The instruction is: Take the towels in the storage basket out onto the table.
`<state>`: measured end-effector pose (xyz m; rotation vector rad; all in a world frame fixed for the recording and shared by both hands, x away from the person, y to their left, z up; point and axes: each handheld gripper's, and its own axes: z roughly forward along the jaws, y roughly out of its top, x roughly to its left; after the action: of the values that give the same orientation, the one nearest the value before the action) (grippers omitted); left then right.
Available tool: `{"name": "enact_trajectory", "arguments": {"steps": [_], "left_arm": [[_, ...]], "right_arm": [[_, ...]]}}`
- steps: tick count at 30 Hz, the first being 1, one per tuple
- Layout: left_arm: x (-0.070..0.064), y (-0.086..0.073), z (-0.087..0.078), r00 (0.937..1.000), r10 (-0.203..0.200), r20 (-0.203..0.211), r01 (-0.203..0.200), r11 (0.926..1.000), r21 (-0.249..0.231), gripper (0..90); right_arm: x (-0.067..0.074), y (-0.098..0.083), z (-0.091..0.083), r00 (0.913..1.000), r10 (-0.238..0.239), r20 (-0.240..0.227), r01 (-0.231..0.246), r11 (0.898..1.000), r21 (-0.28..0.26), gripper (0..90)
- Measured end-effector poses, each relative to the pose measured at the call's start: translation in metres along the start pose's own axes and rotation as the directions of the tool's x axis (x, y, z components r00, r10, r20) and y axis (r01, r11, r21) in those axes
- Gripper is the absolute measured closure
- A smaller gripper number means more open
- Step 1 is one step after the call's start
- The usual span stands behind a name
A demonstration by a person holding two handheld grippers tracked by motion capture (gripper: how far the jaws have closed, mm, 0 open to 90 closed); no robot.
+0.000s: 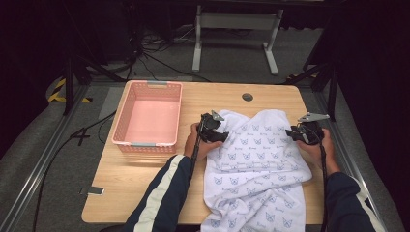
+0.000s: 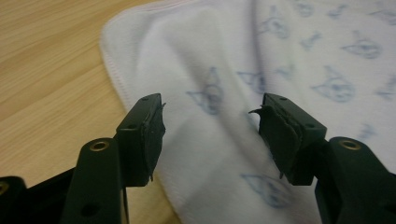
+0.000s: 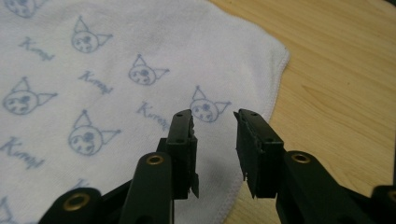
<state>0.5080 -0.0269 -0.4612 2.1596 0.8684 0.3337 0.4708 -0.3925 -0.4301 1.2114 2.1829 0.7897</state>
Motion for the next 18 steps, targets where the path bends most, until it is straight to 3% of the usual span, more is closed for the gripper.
{"name": "enact_trajectory", "arguments": {"steps": [2, 6, 7, 12, 15, 16, 18], "left_arm": [[0.004, 0.0, 0.007, 0.9997, -0.021, -0.009, 0.021, 0.9996, 0.02, 42.8], [0.005, 0.002, 0.011, 0.9981, -0.016, -0.059, 0.017, 0.9998, 0.01, 44.9], [0.006, 0.0, 0.011, 0.9966, -0.036, -0.074, 0.036, 0.9993, -0.002, 45.0], [0.012, -0.002, 0.006, 0.9828, -0.105, -0.152, 0.105, 0.9944, -0.005, 47.4], [0.008, -0.002, 0.007, 0.9763, -0.126, -0.176, 0.126, 0.992, -0.008, 47.5], [0.007, -0.002, 0.007, 0.9762, -0.129, -0.174, 0.13, 0.9915, -0.009, 47.4], [0.005, -0.002, 0.005, 0.9832, -0.121, -0.136, 0.121, 0.9926, -0.011, 44.5]], "right_arm": [[-0.001, 0.0, 0.008, 1.0, -0.002, 0.005, 0.002, 1.0, 0.013, 64.3], [-0.004, -0.003, 0.021, 0.9996, 0.008, -0.029, -0.007, 0.999, 0.048, 62.1], [-0.004, -0.005, 0.021, 0.9996, 0.006, -0.027, -0.005, 0.999, 0.046, 63.2], [-0.014, -0.015, 0.007, 0.9978, 0.065, 0.013, -0.066, 0.993, 0.101, 65.7], [-0.015, -0.02, 0.0, 0.9968, 0.063, 0.049, -0.068, 0.99, 0.12, 65.9], [-0.016, -0.024, -0.005, 0.9956, 0.074, 0.057, -0.082, 0.987, 0.14, 65.8], [-0.019, -0.029, -0.01, 0.9942, 0.097, 0.047, -0.103, 0.985, 0.14, 65.6]]}}
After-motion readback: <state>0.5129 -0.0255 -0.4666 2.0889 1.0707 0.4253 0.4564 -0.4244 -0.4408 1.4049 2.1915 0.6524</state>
